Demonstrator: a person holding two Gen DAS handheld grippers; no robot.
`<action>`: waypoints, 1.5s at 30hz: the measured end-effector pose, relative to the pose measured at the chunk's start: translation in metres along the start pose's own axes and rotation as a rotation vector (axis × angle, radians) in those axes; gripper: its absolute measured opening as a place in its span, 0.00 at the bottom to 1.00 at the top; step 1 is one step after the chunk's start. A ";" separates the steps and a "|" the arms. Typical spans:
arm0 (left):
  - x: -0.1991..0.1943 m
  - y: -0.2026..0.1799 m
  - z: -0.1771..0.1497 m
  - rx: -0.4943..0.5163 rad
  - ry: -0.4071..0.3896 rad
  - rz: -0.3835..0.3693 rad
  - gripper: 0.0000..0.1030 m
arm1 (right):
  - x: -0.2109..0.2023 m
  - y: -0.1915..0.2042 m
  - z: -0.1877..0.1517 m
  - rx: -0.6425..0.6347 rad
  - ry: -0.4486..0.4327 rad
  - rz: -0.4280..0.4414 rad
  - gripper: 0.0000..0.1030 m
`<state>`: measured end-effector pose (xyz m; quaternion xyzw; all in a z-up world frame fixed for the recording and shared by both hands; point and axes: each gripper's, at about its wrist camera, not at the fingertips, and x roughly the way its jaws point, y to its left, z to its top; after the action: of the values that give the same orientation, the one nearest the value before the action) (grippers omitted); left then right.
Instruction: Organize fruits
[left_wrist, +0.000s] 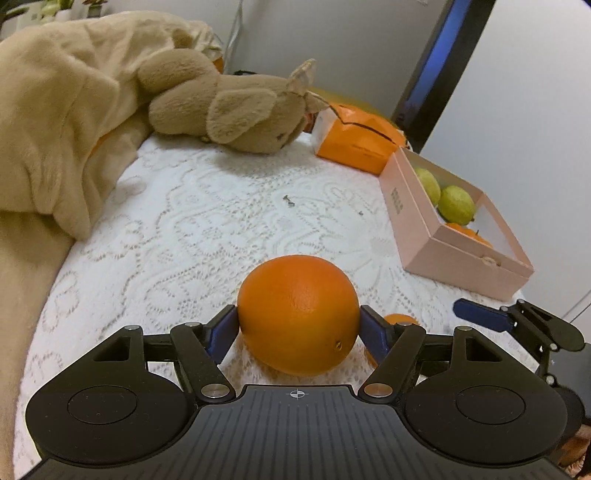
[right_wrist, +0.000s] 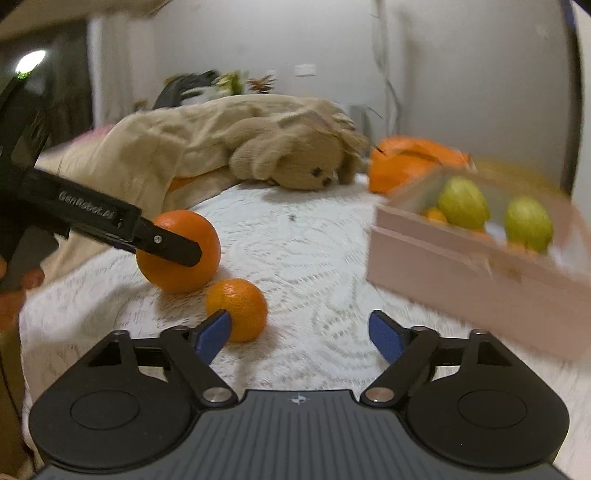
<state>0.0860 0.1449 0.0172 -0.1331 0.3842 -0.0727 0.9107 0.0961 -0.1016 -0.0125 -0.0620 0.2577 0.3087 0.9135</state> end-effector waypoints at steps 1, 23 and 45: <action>0.000 0.002 0.000 -0.012 -0.004 -0.006 0.73 | 0.000 0.007 0.003 -0.037 0.000 0.000 0.73; 0.000 -0.004 -0.005 0.038 -0.021 0.011 0.74 | 0.001 0.000 0.016 -0.100 0.098 -0.137 0.40; -0.021 -0.139 0.105 0.228 -0.267 -0.308 0.73 | -0.089 -0.088 0.075 0.075 -0.332 -0.454 0.40</action>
<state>0.1429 0.0373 0.1436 -0.0947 0.2245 -0.2357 0.9408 0.1206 -0.1990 0.0930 -0.0328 0.0953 0.0925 0.9906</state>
